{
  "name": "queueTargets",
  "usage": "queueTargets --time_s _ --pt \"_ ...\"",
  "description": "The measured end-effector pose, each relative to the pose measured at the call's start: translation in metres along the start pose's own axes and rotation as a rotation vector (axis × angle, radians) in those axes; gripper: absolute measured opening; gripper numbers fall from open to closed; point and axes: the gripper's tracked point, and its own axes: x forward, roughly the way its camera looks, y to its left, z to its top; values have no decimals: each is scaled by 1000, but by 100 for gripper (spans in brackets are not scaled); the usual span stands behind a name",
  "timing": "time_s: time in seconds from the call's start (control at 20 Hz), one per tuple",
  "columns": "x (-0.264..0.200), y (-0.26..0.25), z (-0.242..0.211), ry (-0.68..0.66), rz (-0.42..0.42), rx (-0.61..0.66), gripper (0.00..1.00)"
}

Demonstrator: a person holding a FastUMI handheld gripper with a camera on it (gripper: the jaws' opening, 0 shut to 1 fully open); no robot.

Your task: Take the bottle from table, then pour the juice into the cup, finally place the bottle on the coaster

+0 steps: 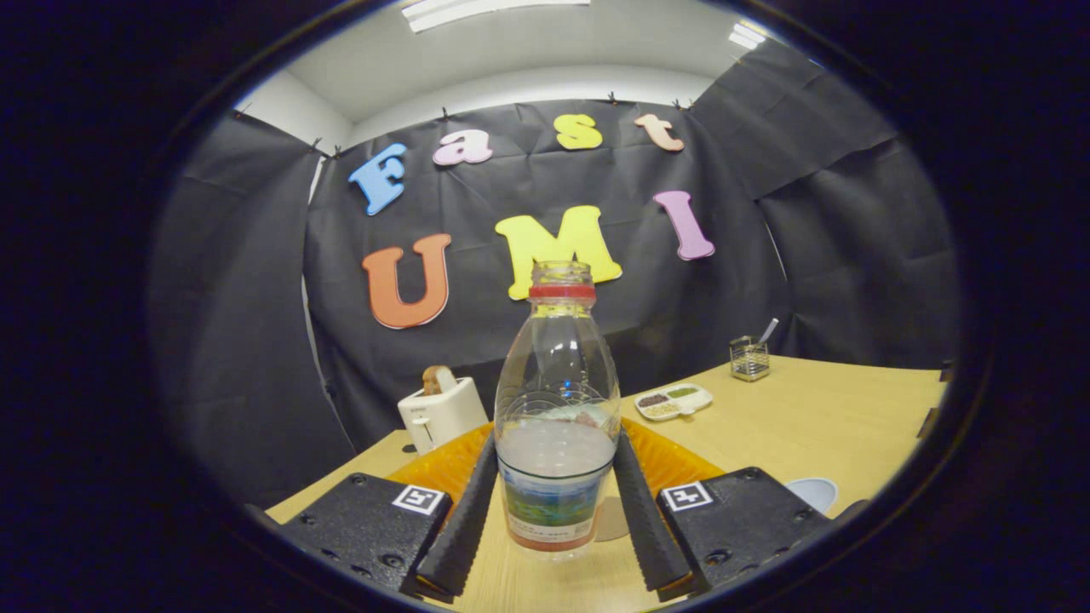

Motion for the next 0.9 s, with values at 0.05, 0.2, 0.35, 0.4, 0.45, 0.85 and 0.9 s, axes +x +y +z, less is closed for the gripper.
queueTargets --time_s 0.05,0.2,0.35,0.4,0.45,0.85,0.9 --pt "7 0 -2 -1 4 -9 78" --pt "36 -4 -16 40 -6 -77 79" --pt "58 -11 -34 79 -25 -175 79" --pt "66 -10 -38 91 -17 -202 79" --pt "74 -9 -40 85 -13 -205 79" --pt "102 -30 -66 109 -38 -278 80" --pt "102 -33 -67 107 -41 -287 80"
